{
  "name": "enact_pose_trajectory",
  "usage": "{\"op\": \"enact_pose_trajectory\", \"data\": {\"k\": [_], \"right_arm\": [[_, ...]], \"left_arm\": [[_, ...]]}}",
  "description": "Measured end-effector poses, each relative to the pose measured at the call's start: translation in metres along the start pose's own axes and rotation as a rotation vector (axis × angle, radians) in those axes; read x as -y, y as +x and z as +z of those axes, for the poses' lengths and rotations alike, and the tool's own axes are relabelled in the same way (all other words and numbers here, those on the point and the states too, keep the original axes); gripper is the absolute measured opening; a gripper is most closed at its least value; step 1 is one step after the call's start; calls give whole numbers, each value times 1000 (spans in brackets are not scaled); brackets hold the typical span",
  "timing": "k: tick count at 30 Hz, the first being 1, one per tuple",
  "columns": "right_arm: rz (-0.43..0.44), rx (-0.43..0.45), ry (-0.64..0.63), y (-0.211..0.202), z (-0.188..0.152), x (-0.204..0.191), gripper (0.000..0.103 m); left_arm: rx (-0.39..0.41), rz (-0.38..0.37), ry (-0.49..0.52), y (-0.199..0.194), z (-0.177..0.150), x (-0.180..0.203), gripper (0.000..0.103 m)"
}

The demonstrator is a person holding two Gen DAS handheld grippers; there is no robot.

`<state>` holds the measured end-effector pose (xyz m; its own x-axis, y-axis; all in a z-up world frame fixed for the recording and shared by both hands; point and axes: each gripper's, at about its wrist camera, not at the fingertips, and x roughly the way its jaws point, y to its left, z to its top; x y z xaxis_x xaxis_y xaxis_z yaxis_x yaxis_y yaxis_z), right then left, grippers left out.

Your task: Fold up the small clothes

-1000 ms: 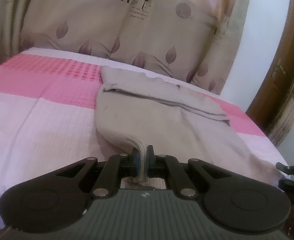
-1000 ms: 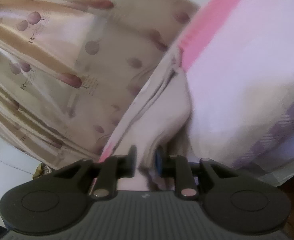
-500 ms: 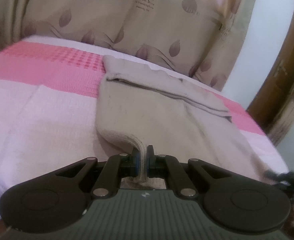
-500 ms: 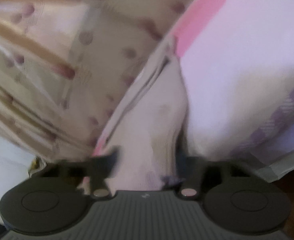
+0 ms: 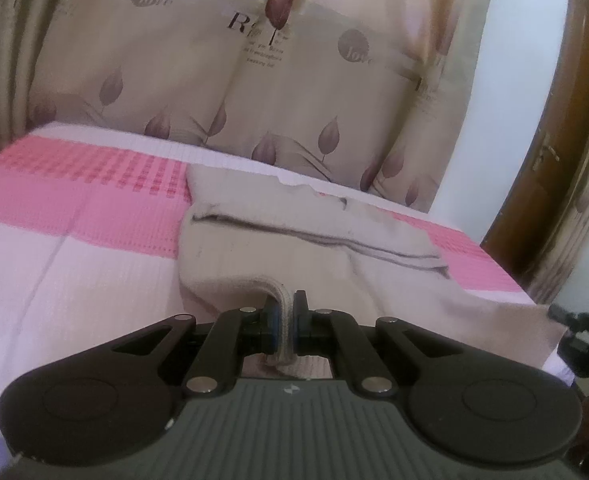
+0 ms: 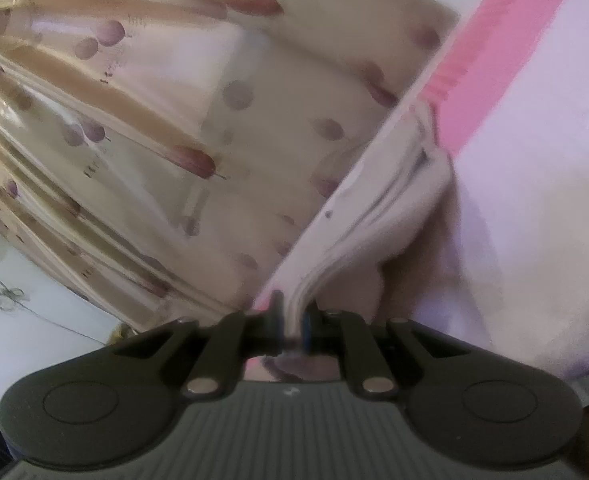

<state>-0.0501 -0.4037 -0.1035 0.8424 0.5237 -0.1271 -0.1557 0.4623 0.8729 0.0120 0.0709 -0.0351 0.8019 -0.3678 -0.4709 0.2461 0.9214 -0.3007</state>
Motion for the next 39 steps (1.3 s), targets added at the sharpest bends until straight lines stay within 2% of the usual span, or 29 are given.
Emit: {"op": "enact_pose_trajectory", "data": {"k": [13, 22, 39], "right_arm": [[40, 46, -10, 26, 39, -20, 9], [28, 86, -8, 44, 71, -22, 9], [-11, 90, -51, 80, 115, -26, 9]], "left_arm": [[52, 23, -33, 11, 34, -7, 6], [80, 31, -87, 25, 58, -19, 6], [96, 55, -173, 67, 97, -28, 6]]}}
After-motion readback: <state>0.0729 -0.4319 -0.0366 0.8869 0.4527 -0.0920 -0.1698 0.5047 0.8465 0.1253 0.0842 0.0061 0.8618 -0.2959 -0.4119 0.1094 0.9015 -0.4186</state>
